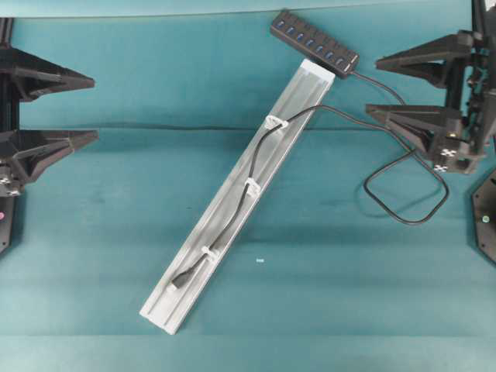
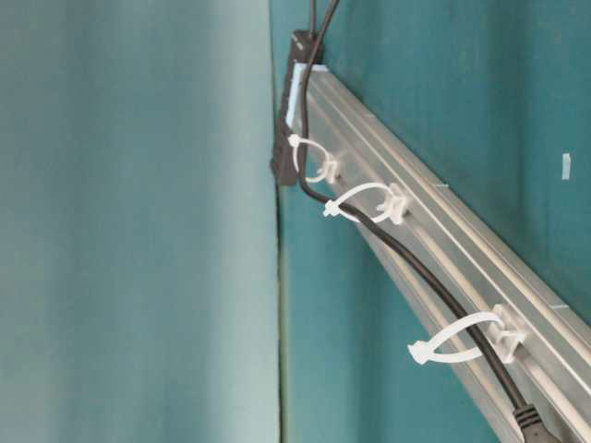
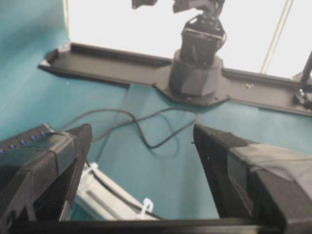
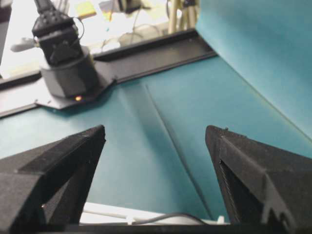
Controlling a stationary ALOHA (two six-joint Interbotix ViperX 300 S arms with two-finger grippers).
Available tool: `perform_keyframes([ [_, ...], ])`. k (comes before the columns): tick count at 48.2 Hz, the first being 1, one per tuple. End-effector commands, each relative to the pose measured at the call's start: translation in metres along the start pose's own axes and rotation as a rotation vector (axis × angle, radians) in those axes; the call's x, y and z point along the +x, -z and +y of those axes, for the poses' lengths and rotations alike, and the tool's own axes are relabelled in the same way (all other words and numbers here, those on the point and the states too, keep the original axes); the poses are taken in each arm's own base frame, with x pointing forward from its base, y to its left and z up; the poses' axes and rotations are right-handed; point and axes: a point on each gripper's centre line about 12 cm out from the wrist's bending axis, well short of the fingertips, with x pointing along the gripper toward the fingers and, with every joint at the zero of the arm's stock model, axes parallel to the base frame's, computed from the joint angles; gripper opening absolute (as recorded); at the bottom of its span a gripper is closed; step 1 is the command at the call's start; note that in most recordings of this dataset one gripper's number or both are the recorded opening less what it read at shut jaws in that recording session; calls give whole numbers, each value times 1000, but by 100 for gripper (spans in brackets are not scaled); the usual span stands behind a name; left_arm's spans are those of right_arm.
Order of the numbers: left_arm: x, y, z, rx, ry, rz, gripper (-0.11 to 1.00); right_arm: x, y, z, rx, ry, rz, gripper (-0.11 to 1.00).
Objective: Pass the USB cable through three rings with both arms.
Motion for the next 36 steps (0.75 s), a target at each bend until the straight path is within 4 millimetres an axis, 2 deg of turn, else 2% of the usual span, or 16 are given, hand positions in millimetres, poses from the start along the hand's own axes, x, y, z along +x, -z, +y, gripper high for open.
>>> perform_keyframes([
  [1,0,-6,-1,8,5,-21,93,-1,-4,2,8,-6,-14,90],
  [16,-2,-5,-1,6,5,-15,93,-2,4,2,8,-12,1,90],
  [27,-9,-6,-1,18,2,-3,93,-10,0,2,7,-13,-41,90],
  [36,-7,-4,-1,14,2,3,93,-14,5,1,9,-12,-38,90],
])
